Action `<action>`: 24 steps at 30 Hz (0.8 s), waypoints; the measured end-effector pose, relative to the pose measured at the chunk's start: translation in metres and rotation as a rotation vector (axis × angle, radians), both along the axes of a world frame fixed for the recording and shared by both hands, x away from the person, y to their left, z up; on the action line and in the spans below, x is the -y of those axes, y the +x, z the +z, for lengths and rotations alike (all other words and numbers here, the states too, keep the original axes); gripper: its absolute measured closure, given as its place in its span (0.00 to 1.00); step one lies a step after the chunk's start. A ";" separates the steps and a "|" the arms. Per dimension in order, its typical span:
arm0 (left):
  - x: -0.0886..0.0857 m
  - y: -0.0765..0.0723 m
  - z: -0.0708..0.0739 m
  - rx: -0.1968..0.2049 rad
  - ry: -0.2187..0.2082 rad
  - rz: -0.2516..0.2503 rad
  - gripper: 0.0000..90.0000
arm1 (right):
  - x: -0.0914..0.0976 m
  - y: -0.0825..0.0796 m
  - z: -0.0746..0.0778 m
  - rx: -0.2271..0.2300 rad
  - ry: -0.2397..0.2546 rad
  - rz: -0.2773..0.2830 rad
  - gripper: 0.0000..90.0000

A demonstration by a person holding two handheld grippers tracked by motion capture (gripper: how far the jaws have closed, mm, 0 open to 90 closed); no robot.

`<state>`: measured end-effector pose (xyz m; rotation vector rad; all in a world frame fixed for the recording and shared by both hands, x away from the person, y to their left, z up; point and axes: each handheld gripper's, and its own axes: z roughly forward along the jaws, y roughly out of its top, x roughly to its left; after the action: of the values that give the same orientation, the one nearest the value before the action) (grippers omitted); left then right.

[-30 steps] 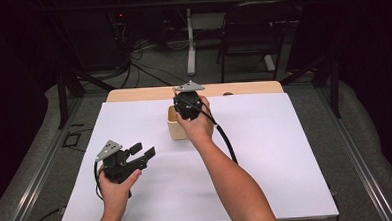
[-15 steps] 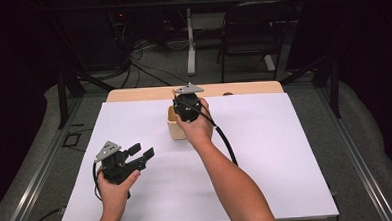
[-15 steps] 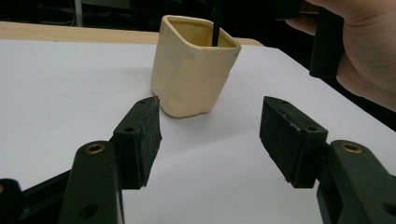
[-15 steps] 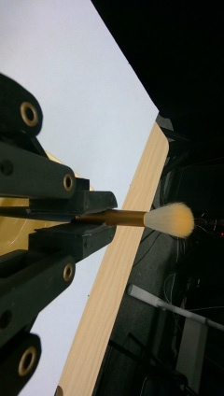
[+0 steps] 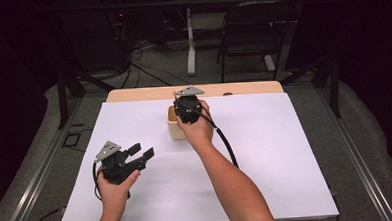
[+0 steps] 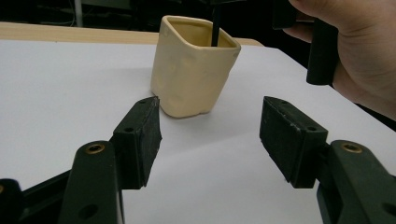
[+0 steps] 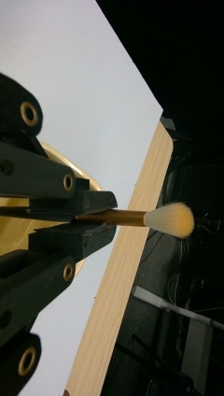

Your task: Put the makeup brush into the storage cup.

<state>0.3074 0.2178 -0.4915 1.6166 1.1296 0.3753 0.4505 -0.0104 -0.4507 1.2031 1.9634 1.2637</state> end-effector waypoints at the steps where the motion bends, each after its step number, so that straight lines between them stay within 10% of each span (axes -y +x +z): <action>1: 0.000 0.000 0.000 0.000 0.000 0.000 0.43 | 0.000 0.000 0.000 0.000 -0.001 0.002 0.93; 24: -0.001 -0.001 0.000 0.004 0.002 -0.002 0.43 | 0.004 -0.001 -0.010 -0.019 -0.025 -0.011 0.93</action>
<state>0.3063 0.2185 -0.4910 1.6176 1.1247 0.3781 0.4492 -0.0148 -0.4603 1.2165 1.9775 1.2228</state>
